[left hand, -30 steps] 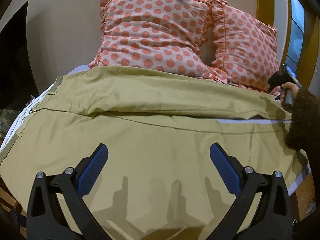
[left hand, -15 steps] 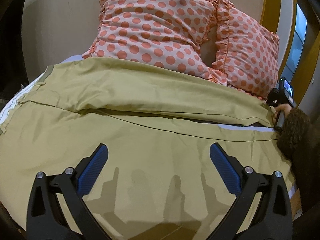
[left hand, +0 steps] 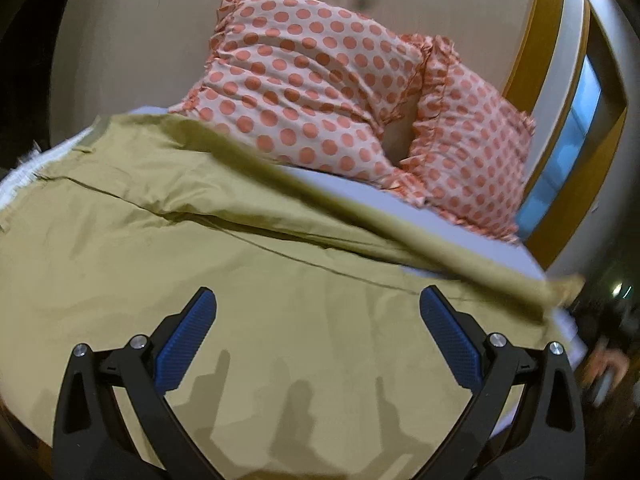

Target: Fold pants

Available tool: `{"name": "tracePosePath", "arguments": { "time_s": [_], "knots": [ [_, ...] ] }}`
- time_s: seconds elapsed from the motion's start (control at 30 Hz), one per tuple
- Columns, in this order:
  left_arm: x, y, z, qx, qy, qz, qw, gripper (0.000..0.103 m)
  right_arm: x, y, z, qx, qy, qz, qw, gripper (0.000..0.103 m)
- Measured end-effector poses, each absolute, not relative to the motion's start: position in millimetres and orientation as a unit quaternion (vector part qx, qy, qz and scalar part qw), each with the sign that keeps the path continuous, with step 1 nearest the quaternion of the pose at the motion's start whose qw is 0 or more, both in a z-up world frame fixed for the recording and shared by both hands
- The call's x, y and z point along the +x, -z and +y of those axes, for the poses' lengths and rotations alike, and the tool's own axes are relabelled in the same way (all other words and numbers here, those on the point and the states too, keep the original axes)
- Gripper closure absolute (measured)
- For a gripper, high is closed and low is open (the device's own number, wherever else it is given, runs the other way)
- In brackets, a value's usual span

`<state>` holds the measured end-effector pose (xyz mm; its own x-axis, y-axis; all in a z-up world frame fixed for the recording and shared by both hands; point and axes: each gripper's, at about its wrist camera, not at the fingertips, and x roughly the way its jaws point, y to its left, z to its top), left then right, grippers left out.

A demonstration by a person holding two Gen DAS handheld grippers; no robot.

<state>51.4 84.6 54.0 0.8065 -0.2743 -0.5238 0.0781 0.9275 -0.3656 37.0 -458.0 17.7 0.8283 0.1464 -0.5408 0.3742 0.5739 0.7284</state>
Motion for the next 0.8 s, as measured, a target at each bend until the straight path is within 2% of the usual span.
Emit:
{"name": "tracePosePath", "arguments": {
  "time_s": [0.07, 0.13, 0.17, 0.2, 0.27, 0.3, 0.33, 0.37, 0.6, 0.8],
  "knots": [
    [54.2, -54.7, 86.3, -0.185, 0.113, 0.297, 0.930, 0.002, 33.8, 4.2, -457.3, 0.480, 0.061, 0.319, 0.815, 0.095],
    [55.8, -54.5, 90.4, -0.203, 0.122, 0.300, 0.924, 0.002, 36.9, 11.7, -459.4, 0.495, 0.063, 0.331, 0.801, 0.080],
    [55.8, -54.3, 92.6, -0.206, 0.122, 0.301, 0.923, 0.002, 36.1, 14.1, -459.0, 0.500, 0.063, 0.333, 0.797, 0.064],
    [55.0, -55.1, 97.1, -0.211, 0.119, 0.301, 0.922, 0.002, 35.8, 14.1, -458.3, 0.501, 0.060, 0.328, 0.799, 0.059],
    [53.3, -57.6, 105.9, -0.215, 0.106, 0.299, 0.924, 0.002, 36.2, 13.1, -458.2, 0.492, 0.067, 0.324, 0.805, 0.059],
    [54.2, -59.7, 111.0, -0.216, 0.096, 0.297, 0.925, 0.002, 37.2, 13.3, -458.6, 0.488, 0.070, 0.318, 0.810, 0.060],
    [56.3, -62.5, 115.8, -0.218, 0.089, 0.295, 0.926, 0.002, 37.4, 13.4, -458.5, 0.482, 0.073, 0.314, 0.815, 0.068],
    [59.4, -64.2, 121.1, -0.221, 0.085, 0.293, 0.926, 0.002, 40.4, 13.8, -459.7, 0.470, 0.077, 0.307, 0.824, 0.102],
    [134.7, -76.9, 169.3, -0.284, 0.045, 0.334, 0.898, 0.004, 26.7, -2.5, -469.4, 0.477, 0.045, 0.223, 0.849, 0.101],
    [229.4, -61.2, 185.3, -0.284, -0.011, 0.392, 0.875, 0.024, 23.1, -16.5, -475.6, 0.484, 0.024, 0.192, 0.853, 0.101]
  ]
}}
